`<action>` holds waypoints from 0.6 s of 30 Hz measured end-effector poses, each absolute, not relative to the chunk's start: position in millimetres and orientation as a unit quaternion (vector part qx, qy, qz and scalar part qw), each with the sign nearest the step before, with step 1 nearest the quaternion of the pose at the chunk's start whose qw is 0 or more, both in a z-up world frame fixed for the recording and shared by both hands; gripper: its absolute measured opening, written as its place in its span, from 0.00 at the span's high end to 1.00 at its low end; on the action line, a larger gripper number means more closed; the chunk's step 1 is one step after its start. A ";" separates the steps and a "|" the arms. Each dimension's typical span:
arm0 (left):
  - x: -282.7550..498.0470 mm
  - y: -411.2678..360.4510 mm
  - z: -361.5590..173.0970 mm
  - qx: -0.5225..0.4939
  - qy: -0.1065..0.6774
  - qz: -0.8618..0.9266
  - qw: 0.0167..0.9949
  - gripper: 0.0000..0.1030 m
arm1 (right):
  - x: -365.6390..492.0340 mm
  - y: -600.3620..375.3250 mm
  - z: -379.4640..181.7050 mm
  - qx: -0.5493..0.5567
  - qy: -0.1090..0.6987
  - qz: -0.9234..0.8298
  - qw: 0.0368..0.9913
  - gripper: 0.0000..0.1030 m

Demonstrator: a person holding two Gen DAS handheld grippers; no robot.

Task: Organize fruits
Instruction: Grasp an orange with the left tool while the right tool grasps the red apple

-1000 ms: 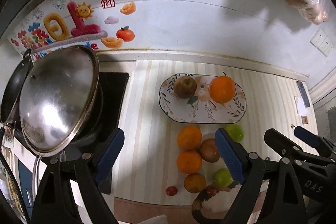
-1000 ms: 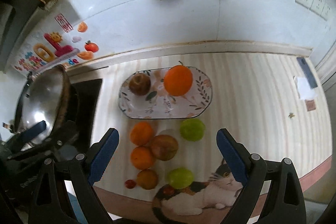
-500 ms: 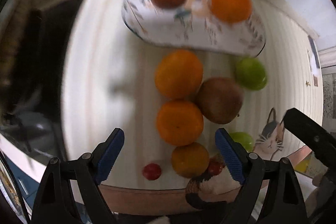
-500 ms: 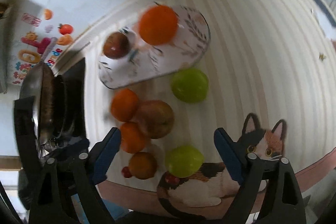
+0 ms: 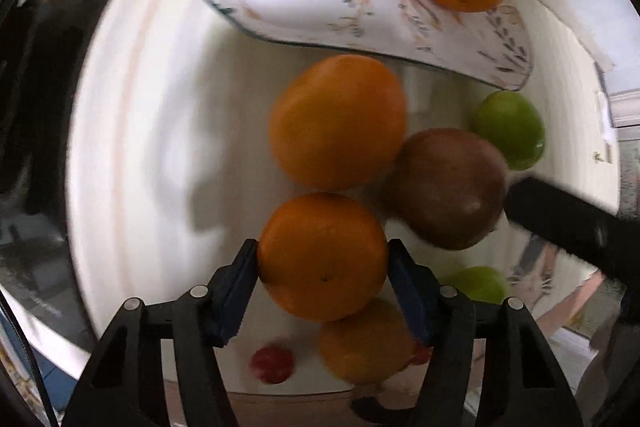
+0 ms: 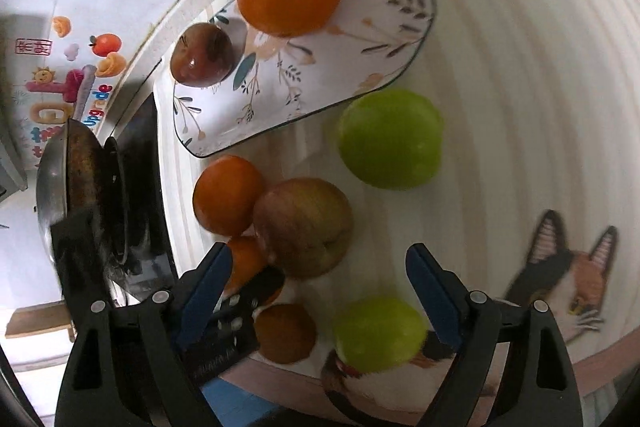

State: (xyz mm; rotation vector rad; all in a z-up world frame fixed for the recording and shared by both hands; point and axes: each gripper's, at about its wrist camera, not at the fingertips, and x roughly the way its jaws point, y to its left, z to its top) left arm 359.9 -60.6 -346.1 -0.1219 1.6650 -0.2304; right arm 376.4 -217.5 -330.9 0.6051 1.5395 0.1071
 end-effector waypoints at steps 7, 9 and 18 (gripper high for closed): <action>358.2 -23.6 -351.4 -0.064 0.740 -0.068 0.666 0.40 | 397.6 -183.6 -358.8 0.232 0.710 0.061 0.663 0.27; 359.1 -18.2 -352.5 -0.068 0.741 -0.062 0.665 0.40 | 396.9 -178.3 -353.2 0.187 0.714 0.053 0.672 0.34; 370.5 -8.7 -364.4 -0.084 0.745 -0.061 0.659 0.39 | 373.7 -172.9 -348.1 0.095 0.730 0.063 0.674 0.33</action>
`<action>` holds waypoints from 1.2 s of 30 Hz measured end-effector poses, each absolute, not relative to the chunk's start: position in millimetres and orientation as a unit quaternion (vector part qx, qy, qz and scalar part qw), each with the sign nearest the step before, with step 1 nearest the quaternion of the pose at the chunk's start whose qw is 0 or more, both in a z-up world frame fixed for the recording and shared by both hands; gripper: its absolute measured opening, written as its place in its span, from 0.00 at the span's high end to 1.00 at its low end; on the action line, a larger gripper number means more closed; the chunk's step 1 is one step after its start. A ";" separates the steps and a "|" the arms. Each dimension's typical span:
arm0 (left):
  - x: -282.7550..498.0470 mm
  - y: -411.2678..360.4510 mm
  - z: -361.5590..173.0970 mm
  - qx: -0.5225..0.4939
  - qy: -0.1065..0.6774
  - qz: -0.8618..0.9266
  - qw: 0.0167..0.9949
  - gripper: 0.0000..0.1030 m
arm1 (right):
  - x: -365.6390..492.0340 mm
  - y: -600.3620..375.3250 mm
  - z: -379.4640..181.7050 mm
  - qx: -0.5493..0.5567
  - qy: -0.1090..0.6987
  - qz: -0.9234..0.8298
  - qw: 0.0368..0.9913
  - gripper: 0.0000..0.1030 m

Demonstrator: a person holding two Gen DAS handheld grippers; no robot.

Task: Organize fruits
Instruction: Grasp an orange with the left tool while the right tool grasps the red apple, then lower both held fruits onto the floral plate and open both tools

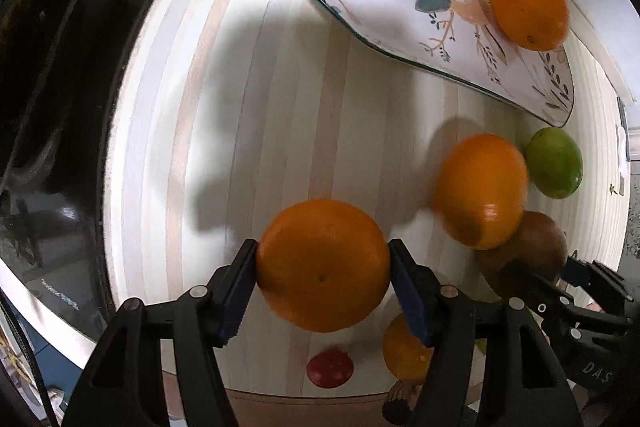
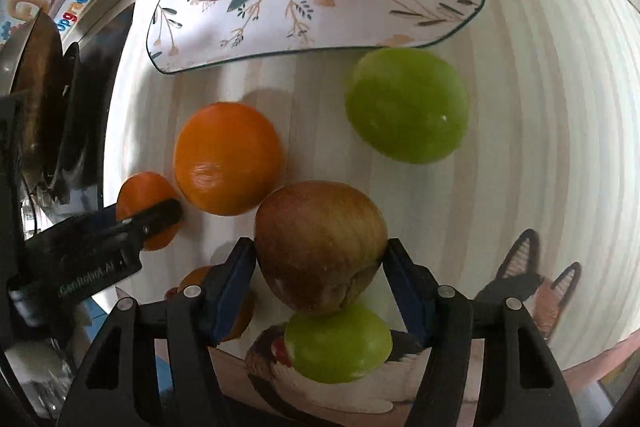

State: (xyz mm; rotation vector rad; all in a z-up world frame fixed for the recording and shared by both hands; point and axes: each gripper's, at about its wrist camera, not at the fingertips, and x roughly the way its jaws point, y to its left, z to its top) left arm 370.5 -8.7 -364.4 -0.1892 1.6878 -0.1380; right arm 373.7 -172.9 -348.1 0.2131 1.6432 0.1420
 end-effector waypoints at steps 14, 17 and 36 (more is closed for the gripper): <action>372.3 -18.1 -354.0 -0.070 0.735 -0.060 0.671 0.41 | 374.4 -194.6 -348.2 0.130 0.717 0.062 0.682 0.33; 368.7 -21.1 -340.9 -0.067 0.727 -0.064 0.680 0.41 | 368.2 -199.8 -341.5 0.112 0.711 0.061 0.691 0.33; 472.5 -22.9 -256.0 -0.110 0.695 -0.089 0.704 0.41 | 438.2 -199.2 -267.8 0.142 0.648 0.094 0.743 0.33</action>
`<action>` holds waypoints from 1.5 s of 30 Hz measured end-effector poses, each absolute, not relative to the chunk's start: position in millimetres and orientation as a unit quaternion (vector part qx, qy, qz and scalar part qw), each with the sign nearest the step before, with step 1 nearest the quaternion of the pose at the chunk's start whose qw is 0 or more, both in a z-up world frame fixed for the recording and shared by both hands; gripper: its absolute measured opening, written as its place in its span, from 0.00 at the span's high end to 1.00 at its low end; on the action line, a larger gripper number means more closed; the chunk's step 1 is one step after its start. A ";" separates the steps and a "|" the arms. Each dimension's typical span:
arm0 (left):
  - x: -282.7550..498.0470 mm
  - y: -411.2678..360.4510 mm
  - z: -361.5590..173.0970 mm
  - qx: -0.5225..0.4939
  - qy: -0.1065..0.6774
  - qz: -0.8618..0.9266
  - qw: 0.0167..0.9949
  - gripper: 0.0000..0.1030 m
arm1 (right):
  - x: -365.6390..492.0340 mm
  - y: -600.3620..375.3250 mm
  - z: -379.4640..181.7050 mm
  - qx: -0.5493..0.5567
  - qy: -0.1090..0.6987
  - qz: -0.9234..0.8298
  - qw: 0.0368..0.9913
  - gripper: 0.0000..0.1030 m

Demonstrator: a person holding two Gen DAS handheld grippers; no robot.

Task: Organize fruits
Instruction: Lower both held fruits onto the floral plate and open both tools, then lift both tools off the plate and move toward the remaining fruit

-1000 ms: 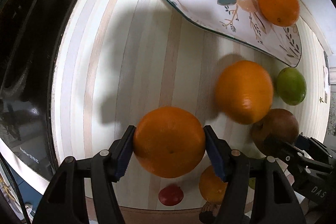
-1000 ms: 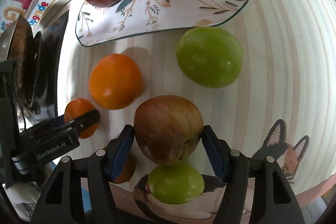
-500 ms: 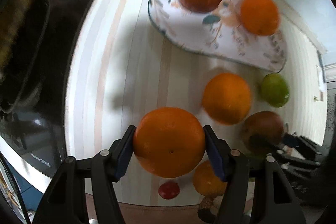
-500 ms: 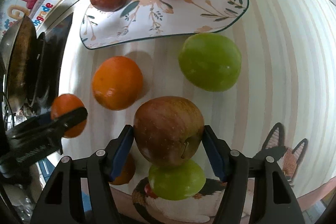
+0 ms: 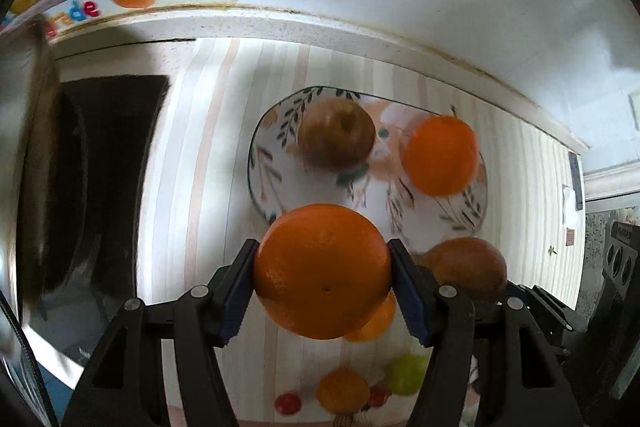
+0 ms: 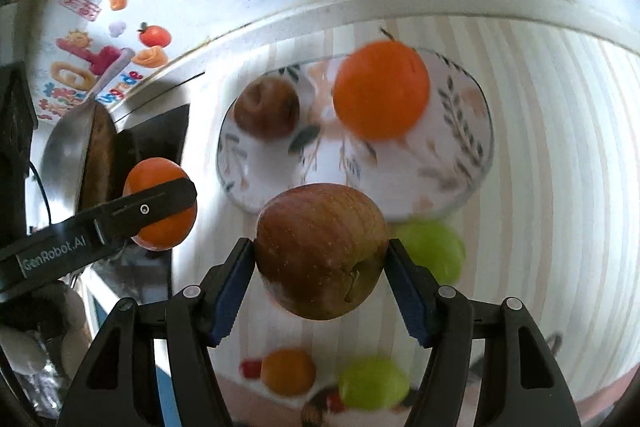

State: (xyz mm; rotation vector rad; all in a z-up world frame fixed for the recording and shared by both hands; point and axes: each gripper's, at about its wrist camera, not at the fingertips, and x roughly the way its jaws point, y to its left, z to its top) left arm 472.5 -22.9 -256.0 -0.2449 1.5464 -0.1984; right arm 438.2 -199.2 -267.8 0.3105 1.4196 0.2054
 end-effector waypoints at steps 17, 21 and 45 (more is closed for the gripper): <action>514.1 -8.1 -335.4 -0.113 0.741 -0.028 0.661 0.40 | 500.6 -164.1 -333.0 0.145 0.698 0.095 0.695 0.32; 510.4 -1.7 -329.8 -0.113 0.733 -0.023 0.671 0.14 | 499.3 -173.1 -324.1 0.149 0.695 0.097 0.697 0.13; 414.8 -14.0 -211.1 -0.008 0.614 -0.001 0.789 0.14 | 425.2 -199.0 -215.3 0.025 0.631 -0.015 0.775 0.07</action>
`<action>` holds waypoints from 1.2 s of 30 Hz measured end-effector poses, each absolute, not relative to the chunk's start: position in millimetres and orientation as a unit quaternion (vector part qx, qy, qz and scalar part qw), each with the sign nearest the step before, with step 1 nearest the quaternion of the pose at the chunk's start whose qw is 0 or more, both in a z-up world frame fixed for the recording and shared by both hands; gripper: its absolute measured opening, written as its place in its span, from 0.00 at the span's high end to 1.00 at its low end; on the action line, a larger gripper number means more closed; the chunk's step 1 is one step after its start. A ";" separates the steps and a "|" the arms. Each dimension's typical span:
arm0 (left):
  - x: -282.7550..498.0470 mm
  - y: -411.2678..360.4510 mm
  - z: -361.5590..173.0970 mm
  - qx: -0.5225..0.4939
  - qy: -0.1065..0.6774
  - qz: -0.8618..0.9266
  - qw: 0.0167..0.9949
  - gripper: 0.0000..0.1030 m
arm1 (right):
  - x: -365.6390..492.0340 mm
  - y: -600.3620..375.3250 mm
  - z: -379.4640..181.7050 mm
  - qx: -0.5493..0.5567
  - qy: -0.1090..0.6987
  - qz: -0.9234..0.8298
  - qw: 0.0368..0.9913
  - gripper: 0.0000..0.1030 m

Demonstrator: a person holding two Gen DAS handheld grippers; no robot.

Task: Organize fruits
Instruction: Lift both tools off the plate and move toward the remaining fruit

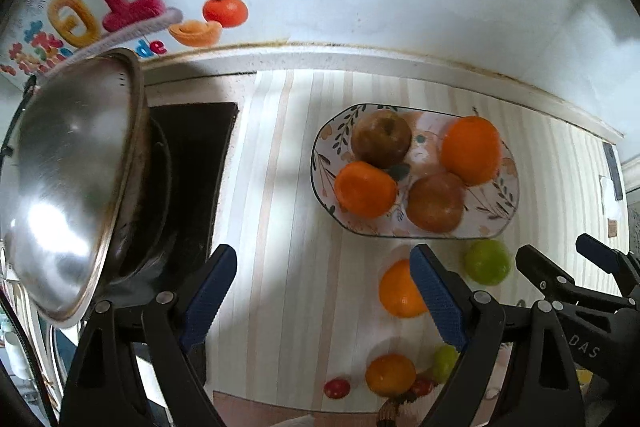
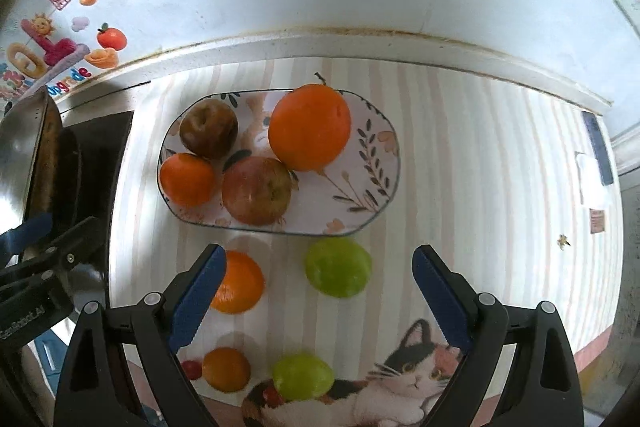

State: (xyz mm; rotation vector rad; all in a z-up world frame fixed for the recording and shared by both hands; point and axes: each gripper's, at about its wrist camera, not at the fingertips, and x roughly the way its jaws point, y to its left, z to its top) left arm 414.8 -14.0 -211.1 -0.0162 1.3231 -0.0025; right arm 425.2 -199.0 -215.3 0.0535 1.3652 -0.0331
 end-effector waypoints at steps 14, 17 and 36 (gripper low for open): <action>351.1 -18.5 -141.8 -0.013 0.565 -0.031 0.825 0.14 | 351.5 -193.7 -138.1 0.044 0.568 -0.012 0.822 0.07; 340.6 -20.3 -126.7 -0.007 0.549 -0.034 0.835 0.14 | 338.1 -193.1 -120.1 0.044 0.552 -0.014 0.832 0.07; 318.1 -21.0 -122.2 0.004 0.542 -0.051 0.839 0.07 | 305.9 -194.2 -100.6 0.080 0.545 -0.001 0.835 0.07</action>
